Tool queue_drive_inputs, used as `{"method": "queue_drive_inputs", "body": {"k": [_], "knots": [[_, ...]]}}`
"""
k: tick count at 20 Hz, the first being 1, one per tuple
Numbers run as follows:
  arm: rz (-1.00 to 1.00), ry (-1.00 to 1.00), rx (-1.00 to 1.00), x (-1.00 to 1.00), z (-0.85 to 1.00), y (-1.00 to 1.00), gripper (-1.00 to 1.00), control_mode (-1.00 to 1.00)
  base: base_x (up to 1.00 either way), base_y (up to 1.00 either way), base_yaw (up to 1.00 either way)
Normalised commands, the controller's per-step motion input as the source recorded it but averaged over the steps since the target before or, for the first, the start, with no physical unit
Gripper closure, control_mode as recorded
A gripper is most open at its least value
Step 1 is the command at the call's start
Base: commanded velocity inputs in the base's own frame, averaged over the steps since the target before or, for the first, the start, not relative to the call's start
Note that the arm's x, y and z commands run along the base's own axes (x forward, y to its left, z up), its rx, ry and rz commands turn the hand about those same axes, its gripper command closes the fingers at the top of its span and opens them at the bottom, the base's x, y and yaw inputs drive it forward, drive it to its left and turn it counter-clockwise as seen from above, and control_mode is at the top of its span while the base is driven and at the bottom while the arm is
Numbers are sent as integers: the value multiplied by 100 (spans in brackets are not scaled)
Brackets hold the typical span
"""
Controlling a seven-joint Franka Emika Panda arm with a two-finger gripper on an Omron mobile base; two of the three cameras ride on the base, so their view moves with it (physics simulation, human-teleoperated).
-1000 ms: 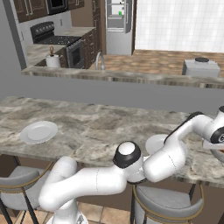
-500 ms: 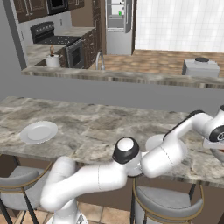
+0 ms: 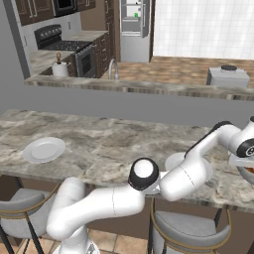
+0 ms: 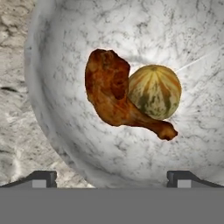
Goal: Pick the chicken drumstick and squash from their plates and place them in the bowl. Then put the bowl in the fridge.
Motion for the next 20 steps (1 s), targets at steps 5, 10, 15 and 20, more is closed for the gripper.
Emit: {"method": "queue_drive_inputs", "body": {"k": [5,10,15,20], "knots": [[0,0,0,-17,-3,21,-100,-100,0,0,0],[0,0,0,-13,-9,21,-100,-100,0,0,0],[0,0,0,-15,-19,24,-100,-100,0,0,0],[0,-5,0,-2,-22,18,-100,-100,0,0,0]]}}
